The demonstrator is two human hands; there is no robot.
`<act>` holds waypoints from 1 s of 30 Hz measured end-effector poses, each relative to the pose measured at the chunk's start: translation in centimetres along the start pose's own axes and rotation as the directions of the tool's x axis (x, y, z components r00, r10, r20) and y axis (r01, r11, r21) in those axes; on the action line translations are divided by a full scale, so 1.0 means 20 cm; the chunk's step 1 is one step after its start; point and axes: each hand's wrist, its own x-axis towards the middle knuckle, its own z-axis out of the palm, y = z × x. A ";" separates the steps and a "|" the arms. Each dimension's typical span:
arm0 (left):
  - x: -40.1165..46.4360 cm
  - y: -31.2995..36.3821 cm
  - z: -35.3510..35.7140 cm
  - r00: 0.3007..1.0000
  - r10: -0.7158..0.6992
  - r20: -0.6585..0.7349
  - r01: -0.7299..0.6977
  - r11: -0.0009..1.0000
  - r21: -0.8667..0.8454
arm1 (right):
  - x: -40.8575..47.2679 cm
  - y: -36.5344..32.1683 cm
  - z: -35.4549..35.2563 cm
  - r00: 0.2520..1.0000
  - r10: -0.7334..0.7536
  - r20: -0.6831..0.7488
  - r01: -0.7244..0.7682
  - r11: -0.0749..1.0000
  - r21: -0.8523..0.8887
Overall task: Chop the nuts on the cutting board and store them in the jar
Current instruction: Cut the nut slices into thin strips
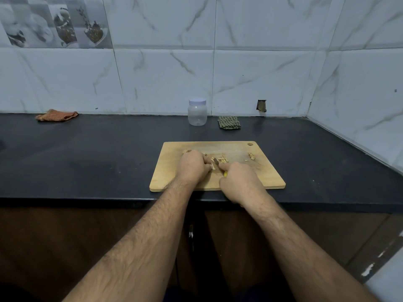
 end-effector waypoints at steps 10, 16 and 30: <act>0.00 0.00 0.00 1.000 0.004 0.004 -0.004 1.000 -0.013 | 0.04 -0.03 0.03 1.000 -0.010 0.017 0.010 0.999 -0.034; 0.00 0.00 0.00 1.000 0.003 0.011 -0.003 1.000 -0.010 | 0.05 -0.05 0.03 0.999 0.003 0.036 -0.001 0.998 -0.063; -0.03 0.03 -0.02 1.000 0.008 -0.021 -0.008 1.000 0.002 | -0.12 -0.01 0.03 1.000 0.007 0.028 -0.005 0.998 -0.067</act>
